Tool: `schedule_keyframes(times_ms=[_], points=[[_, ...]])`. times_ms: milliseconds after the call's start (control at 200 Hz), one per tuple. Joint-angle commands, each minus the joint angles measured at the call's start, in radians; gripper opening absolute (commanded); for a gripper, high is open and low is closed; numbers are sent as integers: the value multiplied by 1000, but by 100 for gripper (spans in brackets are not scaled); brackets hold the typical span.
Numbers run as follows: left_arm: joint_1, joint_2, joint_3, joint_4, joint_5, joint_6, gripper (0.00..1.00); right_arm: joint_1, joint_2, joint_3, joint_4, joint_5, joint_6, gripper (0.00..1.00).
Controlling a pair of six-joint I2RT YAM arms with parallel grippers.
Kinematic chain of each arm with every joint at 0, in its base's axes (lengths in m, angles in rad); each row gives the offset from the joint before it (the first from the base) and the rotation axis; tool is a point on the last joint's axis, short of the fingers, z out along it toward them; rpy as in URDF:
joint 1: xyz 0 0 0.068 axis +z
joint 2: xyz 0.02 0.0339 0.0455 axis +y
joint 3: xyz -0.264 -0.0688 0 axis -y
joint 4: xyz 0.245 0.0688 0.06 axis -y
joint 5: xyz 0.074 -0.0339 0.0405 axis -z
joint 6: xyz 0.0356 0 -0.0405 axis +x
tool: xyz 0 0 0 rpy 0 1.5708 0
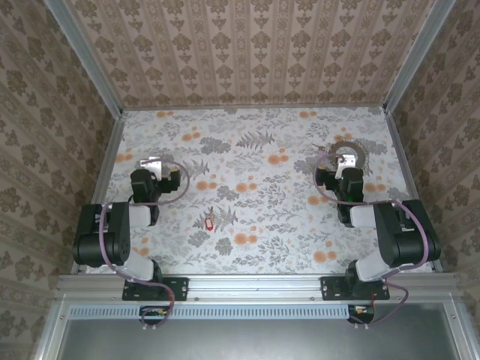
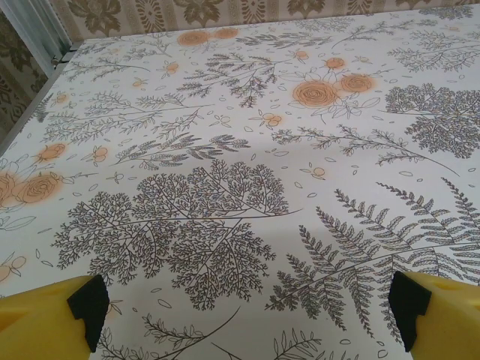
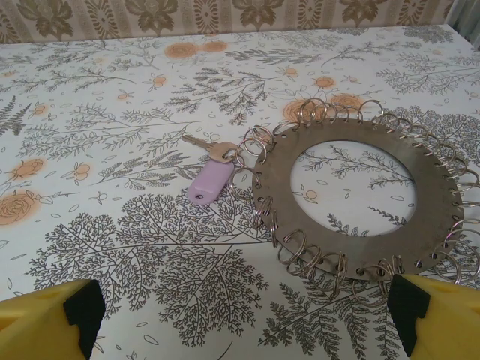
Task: Put the keys on the keyring
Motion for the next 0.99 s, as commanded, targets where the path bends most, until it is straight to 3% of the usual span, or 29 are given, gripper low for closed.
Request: schedule_keyframes(times_ms=[0, 915, 990], points=[[6, 9, 11, 29, 12, 10, 100, -4, 9, 22, 32, -16, -9, 100], [15, -1, 4, 43, 36, 11, 100, -4, 8, 20, 34, -16, -11, 100], [10, -116, 32, -120, 63, 26, 100, -4, -31, 11, 22, 24, 4, 100]])
